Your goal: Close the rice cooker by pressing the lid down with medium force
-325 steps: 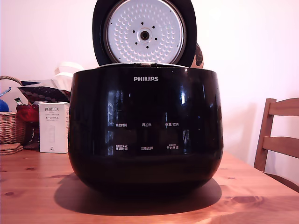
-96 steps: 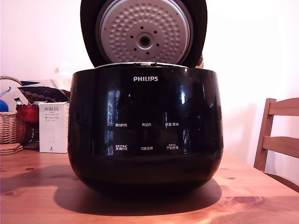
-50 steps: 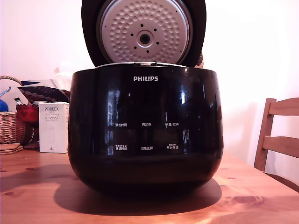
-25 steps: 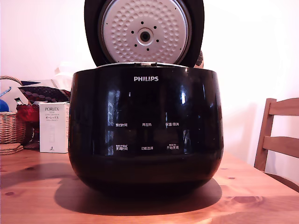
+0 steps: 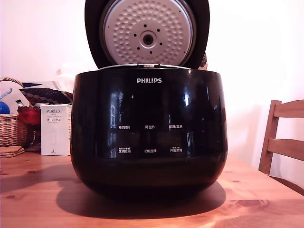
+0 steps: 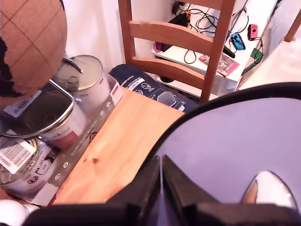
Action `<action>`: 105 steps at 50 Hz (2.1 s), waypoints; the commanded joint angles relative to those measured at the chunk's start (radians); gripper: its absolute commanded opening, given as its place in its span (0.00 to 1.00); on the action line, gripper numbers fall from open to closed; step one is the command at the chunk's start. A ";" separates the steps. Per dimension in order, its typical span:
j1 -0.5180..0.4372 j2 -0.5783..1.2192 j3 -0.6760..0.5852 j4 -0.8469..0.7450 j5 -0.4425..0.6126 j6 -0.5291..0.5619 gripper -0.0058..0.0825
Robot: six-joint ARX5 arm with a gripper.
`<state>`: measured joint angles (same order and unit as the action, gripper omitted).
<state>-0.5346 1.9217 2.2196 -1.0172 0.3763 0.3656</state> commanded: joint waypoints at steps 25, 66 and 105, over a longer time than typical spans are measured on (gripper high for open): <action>0.000 0.008 -0.024 0.049 0.047 -0.062 0.04; 0.005 -0.024 -0.025 -0.220 0.052 -0.142 0.04; -0.015 -0.289 -0.436 0.061 0.006 -0.186 0.04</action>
<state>-0.5491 1.6295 1.8252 -0.9627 0.3840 0.1852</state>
